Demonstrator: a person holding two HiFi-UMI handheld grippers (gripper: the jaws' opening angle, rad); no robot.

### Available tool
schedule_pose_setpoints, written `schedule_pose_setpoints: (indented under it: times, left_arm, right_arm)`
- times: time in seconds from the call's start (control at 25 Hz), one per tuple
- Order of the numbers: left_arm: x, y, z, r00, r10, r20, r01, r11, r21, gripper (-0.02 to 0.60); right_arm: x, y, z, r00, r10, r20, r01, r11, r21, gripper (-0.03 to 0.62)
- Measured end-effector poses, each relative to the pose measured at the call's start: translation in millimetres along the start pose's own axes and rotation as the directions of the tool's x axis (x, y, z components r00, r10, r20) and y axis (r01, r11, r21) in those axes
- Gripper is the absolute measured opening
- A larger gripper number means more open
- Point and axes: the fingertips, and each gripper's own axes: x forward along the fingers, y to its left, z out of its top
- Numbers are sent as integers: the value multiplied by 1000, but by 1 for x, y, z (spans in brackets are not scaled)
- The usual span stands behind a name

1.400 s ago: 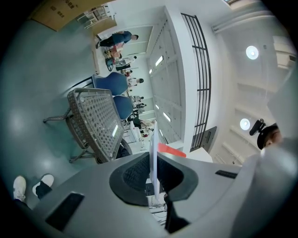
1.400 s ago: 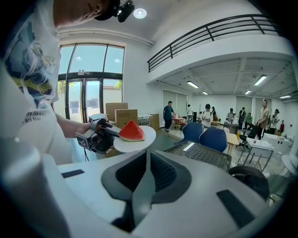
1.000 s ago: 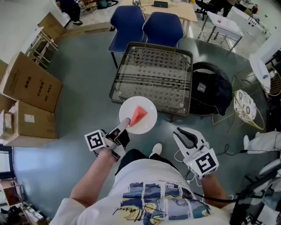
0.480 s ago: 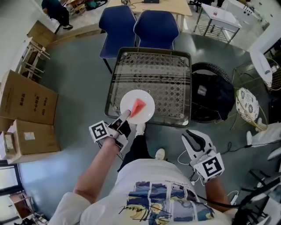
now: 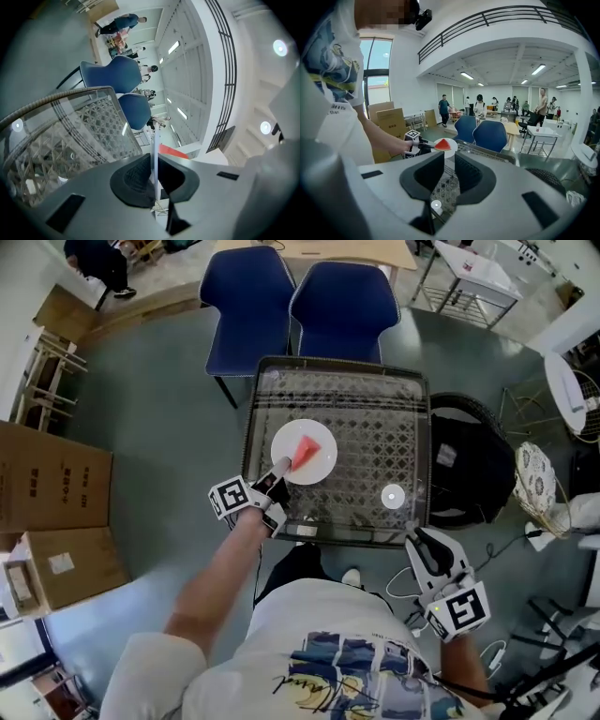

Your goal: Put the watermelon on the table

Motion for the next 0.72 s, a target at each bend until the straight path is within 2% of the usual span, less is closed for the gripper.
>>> schedule_pose_setpoints:
  times: [0.28, 0.56, 0.72]
  left_arm:
    - [55, 80, 67, 997, 70, -17, -70, 997, -11, 32]
    - [87, 145, 93, 988, 154, -23, -155, 986, -62, 32]
    - [101, 164, 106, 985, 173, -25, -175, 982, -71, 32]
  right_arm:
    - [44, -8, 4, 995, -37, -95, 41, 998, 40, 52]
    - [72, -16, 6, 983, -59, -174, 72, 995, 72, 52]
    - [88, -19, 4, 979, -50, -197, 67, 995, 80, 52]
